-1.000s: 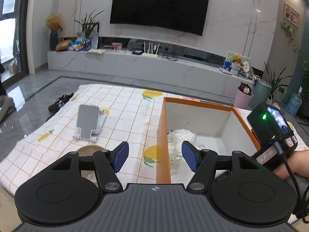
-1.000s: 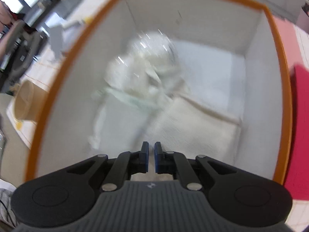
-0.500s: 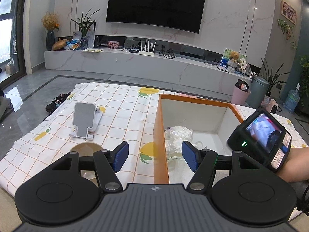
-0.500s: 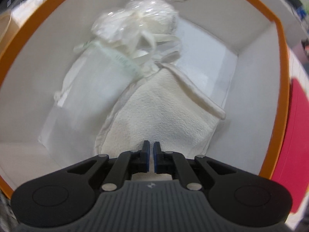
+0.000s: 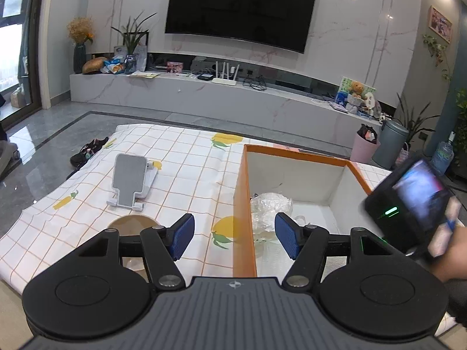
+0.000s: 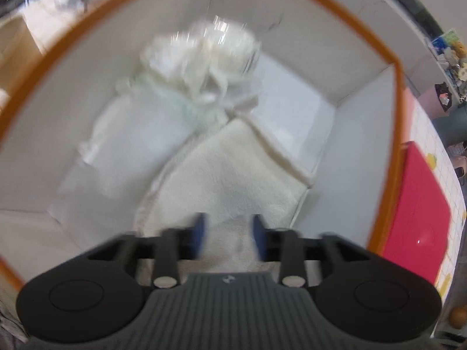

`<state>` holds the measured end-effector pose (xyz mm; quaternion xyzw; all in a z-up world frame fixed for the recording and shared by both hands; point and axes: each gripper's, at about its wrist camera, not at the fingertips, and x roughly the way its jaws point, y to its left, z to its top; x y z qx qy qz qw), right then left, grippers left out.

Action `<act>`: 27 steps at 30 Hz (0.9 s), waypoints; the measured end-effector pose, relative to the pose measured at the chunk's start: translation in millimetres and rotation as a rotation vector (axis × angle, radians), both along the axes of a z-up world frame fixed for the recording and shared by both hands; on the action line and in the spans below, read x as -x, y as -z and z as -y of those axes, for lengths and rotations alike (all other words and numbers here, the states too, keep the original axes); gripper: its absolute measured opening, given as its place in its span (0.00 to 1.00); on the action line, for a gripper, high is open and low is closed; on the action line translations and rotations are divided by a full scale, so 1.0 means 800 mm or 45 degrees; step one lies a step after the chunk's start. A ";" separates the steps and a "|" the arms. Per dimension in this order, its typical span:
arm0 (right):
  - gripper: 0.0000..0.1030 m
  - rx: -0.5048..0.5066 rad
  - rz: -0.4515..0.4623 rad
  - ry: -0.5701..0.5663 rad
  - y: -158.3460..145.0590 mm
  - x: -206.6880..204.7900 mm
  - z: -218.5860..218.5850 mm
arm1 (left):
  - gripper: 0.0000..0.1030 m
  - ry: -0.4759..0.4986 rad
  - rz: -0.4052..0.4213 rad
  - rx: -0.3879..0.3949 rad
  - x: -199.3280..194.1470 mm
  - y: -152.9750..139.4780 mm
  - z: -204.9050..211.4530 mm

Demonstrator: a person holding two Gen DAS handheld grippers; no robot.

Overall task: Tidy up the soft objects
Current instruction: 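Move both tools back toward the pink crocheted pouch and orange ball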

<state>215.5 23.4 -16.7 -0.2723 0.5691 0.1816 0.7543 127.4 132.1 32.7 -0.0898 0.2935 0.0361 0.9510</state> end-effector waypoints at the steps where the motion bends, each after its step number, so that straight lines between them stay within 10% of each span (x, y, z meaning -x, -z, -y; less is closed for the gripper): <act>1: 0.39 -0.035 0.007 0.000 -0.009 0.002 0.000 | 0.73 -0.012 -0.002 -0.002 0.000 0.001 0.000; 27: 0.61 -0.410 0.350 0.289 -0.190 0.110 0.202 | 0.74 0.105 0.098 0.011 0.050 -0.039 0.054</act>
